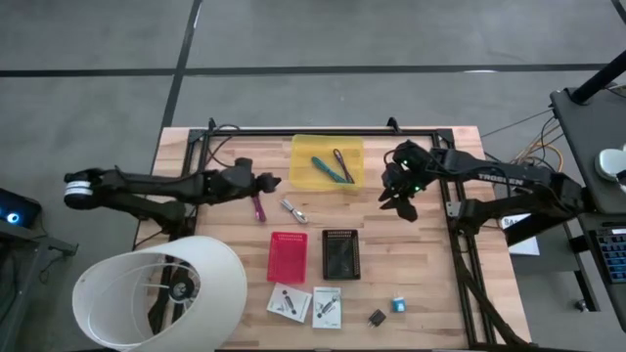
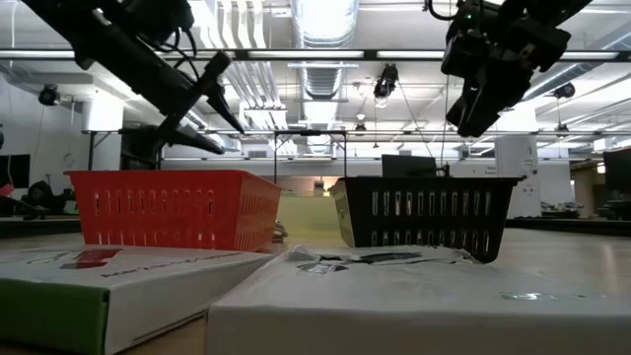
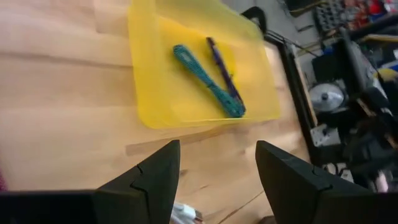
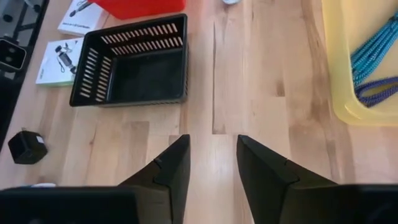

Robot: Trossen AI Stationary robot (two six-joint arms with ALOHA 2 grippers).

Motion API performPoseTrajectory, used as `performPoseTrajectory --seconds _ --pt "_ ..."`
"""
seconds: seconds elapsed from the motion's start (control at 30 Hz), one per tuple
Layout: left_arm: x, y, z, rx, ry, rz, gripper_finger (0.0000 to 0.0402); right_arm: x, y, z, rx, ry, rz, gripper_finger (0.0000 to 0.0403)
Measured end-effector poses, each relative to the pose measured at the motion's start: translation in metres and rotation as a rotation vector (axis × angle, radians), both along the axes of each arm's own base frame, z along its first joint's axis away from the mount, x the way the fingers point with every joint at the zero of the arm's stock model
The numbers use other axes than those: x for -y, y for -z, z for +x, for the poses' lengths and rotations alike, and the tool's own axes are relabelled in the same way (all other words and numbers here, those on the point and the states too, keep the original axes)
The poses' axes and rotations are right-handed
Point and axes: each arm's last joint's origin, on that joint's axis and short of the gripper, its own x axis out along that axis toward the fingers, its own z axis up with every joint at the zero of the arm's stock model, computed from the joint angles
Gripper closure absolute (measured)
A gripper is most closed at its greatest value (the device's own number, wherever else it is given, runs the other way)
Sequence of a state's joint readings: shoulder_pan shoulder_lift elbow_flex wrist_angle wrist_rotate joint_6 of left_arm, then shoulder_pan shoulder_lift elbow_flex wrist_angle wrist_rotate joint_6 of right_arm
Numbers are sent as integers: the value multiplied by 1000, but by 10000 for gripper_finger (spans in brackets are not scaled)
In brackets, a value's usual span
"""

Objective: Pick and place items into bin
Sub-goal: Put the pink usb cable into the yellow bin

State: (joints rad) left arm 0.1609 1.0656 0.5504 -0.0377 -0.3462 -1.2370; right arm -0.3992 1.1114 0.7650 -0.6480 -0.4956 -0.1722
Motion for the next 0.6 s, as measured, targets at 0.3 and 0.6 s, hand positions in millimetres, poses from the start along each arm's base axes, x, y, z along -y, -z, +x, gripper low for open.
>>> performPoseTrajectory --seconds 0.3,0.6 --pt "-6 27 8 -132 -80 -104 208 0 0 0 -4 12 8 291" --pt "-6 42 -2 -336 -214 -248 208 0 0 0 -4 11 8 293"
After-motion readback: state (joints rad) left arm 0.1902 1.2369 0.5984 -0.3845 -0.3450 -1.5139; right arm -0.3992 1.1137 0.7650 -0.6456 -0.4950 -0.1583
